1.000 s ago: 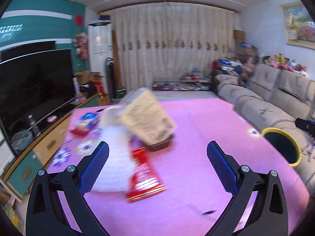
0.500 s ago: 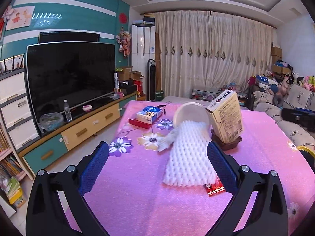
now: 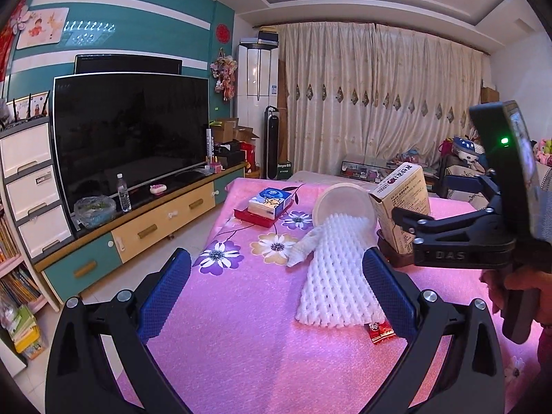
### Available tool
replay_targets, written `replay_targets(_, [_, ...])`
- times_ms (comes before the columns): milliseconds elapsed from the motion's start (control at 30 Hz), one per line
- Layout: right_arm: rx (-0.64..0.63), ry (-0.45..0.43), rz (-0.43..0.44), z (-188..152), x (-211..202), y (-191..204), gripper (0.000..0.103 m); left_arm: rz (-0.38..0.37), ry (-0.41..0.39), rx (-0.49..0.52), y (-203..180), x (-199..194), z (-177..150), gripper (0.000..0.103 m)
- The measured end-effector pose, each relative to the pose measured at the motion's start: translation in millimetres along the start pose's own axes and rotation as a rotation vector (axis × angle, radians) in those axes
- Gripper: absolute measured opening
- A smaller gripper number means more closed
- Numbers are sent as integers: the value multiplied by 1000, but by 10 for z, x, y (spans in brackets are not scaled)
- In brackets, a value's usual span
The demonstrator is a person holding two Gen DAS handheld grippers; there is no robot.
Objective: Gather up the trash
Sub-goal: 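Move the right tool to the beige drink box and close on it, then lift the box off the brown tray, carry it over the bin, release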
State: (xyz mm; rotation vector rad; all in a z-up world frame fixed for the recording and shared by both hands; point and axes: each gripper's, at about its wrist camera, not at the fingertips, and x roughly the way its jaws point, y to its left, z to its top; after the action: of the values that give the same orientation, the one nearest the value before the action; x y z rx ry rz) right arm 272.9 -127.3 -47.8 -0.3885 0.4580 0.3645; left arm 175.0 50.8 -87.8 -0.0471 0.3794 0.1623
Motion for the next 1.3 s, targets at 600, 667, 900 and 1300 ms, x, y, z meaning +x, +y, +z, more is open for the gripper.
replay_targets(600, [23,17,-40,130,270,-67,72,-16,4,1,-77,-63,9,98])
replay_targets(667, [61,-4,-30,156,160,-158,72,-18,5,-1,-75,-64,9,98])
replay_targets(900, [194,-71,-8,210,-377,-509,72,-18,4,-6,-77,-76,9,98])
replay_targets(1300, [451,-45,-168,-659,-1182,-1530,72,0,-28,12,-125,-167,-9,98])
